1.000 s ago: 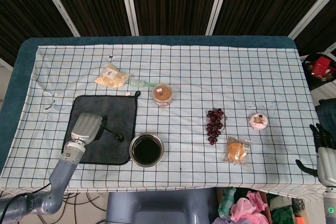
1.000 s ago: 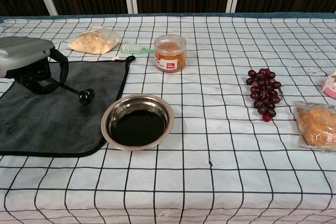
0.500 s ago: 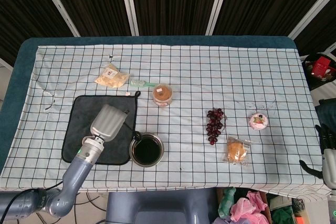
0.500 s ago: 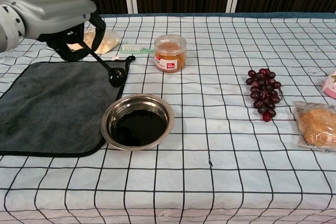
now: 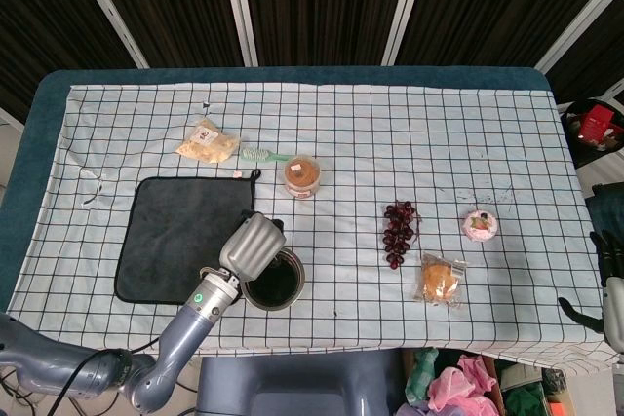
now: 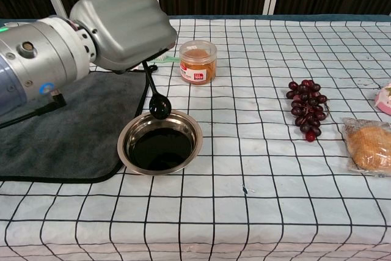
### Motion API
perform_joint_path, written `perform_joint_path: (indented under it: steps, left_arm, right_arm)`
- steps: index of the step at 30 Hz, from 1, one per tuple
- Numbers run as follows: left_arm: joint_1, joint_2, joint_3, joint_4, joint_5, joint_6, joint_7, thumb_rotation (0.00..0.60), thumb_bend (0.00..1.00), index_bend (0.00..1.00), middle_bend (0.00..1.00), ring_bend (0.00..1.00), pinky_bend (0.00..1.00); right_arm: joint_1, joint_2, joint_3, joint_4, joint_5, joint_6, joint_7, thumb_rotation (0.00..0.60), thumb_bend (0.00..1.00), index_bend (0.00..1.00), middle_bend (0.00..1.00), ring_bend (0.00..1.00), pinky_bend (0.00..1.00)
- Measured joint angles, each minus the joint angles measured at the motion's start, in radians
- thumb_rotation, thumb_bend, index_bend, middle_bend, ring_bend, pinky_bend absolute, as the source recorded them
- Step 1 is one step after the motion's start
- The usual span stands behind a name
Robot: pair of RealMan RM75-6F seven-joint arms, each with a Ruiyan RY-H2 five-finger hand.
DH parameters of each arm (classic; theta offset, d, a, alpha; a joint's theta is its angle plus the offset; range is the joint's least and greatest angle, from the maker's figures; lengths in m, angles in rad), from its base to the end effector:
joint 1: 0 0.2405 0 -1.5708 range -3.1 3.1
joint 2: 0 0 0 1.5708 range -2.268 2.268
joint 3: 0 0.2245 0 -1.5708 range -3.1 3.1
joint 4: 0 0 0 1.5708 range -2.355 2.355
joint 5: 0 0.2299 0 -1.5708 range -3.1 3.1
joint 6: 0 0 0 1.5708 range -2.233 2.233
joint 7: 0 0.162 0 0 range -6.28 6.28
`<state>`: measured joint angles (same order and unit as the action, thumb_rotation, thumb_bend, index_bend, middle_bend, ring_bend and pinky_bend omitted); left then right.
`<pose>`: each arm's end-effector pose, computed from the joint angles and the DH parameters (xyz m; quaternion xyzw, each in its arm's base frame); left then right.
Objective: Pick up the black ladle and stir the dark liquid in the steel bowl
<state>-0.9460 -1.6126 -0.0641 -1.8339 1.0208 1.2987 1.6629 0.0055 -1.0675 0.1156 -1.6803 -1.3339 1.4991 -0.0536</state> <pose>-0.0064 0.2671 -0.0451 -0.8148 0.1148 -0.2012 0.5314 -0.3138 -0.1859 0.1576 0.5186 -0.4123 0.3494 0.6626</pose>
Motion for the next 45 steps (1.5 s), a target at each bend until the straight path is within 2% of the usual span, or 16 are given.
perform_joint_path:
  steps: [11,23,45]
  left_arm:
    - [-0.059,-0.039,0.080,0.134,0.110,-0.060,0.091,0.600,0.47,0.67,1.00,0.99,0.97]
    - [-0.077,-0.039,0.137,0.209,0.179,-0.139,0.079,0.600,0.47,0.67,1.00,0.99,0.97]
    - [-0.078,-0.102,0.132,0.270,0.195,-0.187,0.087,0.600,0.47,0.67,1.00,0.99,0.97]
  right_arm:
    - [-0.002,-0.001,0.002,0.001,0.004,0.000,0.001,0.600,0.12,0.03,0.01,0.06,0.22]
    - [-0.002,-0.001,0.002,-0.002,0.004,-0.001,-0.001,0.600,0.12,0.03,0.01,0.06,0.22]
    - [-0.004,0.003,0.004,-0.001,0.003,-0.003,0.016,0.600,0.12,0.03,0.01,0.06,0.22]
